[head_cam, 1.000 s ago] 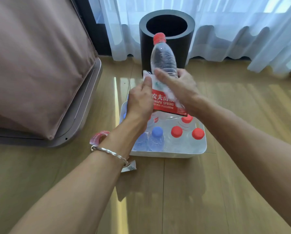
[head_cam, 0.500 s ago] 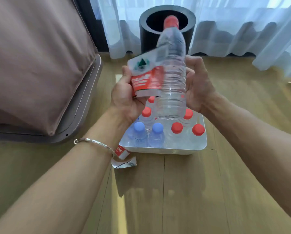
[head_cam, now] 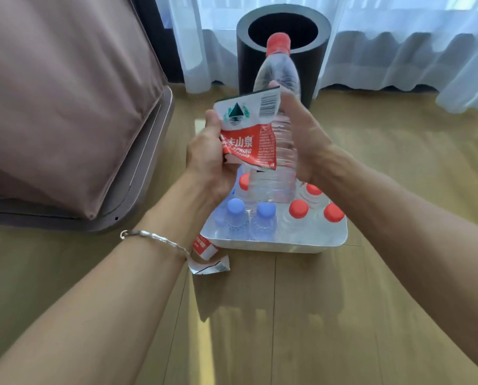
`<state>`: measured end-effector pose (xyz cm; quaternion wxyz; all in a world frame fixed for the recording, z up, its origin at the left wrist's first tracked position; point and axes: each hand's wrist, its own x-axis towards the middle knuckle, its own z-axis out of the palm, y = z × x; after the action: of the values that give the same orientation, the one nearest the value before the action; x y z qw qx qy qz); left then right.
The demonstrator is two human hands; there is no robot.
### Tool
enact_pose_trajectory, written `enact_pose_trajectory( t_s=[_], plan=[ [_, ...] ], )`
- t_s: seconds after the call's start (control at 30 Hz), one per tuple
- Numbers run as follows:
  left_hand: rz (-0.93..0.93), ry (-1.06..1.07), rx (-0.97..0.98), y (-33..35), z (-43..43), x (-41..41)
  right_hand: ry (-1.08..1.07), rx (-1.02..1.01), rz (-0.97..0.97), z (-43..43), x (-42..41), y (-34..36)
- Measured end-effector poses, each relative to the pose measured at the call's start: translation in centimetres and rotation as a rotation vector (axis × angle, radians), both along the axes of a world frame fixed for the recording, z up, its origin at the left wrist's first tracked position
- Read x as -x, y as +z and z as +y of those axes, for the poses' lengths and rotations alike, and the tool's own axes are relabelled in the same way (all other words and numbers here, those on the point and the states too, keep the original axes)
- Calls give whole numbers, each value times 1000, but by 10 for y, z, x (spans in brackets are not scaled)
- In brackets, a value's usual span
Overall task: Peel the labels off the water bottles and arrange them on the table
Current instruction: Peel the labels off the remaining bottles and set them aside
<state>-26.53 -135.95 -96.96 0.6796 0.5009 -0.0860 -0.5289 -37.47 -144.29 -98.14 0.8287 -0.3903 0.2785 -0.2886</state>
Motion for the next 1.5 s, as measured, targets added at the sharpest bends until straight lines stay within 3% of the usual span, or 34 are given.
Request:
enact_pose_trajectory(
  t_s=[0.13,0.2,0.27,0.37,0.5,0.57,0.73,0.9,1.07,1.23,1.33,1.5],
  plan=[
    [294,-3,88,7,9,-3,81,-109,-181,0,8,-3],
    [316,19,166,22,9,-2,103,-160,-258,-1,7,1],
    [132,16,124,27,0,-10,127,-73,-236,0,5,8],
    [-373,86,-99,11,-1,-40,63,125,-21,7,2,16],
    [-1045,30,-555,-29,31,-76,-40,211,54,9,2,12],
    [-1188,-95,-805,-50,46,-91,-106,262,101,8,2,13],
    [-1267,-280,-1164,-83,71,-107,-271,459,282,1,5,21],
    [-1288,-391,-1315,-99,92,-99,-331,674,444,0,12,15],
    [-1267,-451,-1223,-100,92,-89,-277,759,595,8,19,-7],
    [-1379,-259,-939,-77,63,-72,-271,832,721,8,19,-16],
    [-1371,-273,-978,-70,47,-65,-203,884,799,8,16,-20],
    [-1229,-571,-1090,-99,54,-73,-125,941,836,9,18,-22]
  ],
)
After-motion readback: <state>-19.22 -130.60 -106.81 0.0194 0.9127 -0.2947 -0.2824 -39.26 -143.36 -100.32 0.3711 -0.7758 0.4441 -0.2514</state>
